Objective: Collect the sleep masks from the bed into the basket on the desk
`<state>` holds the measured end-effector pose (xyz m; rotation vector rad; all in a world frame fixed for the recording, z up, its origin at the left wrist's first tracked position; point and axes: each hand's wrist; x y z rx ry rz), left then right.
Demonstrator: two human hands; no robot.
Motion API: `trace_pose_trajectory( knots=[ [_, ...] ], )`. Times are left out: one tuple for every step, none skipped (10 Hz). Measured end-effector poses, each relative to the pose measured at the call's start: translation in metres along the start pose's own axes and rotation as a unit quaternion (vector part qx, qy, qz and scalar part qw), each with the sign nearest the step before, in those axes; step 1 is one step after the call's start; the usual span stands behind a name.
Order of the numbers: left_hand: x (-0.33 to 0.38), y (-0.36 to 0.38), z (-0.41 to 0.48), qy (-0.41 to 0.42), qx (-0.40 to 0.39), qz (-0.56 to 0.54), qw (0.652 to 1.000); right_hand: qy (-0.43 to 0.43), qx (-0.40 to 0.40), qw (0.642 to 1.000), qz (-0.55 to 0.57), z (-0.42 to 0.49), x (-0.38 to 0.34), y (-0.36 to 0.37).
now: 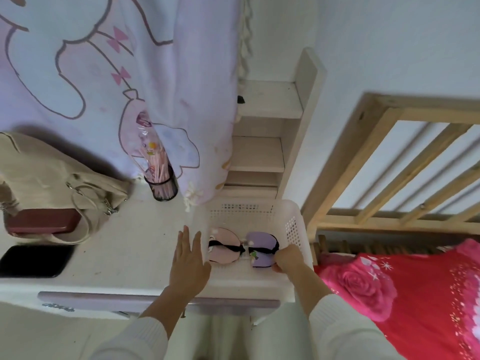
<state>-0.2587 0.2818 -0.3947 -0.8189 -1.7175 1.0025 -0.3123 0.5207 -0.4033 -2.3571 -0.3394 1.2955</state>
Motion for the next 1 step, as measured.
trace_pose_trajectory(
  knots=[
    [-0.0046, -0.0002, 0.0122, 0.002, 0.000, 0.021, 1.000, -0.046, -0.022, 0.993, -0.107, -0.0027, -0.0197, -0.0134]
  ],
)
Point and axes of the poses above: each hand's wrist, its own z-axis towards the middle knuckle, its own y-axis out of the palm, x = y × z, and after that the axes turned 11 degrees about -y, right-handed
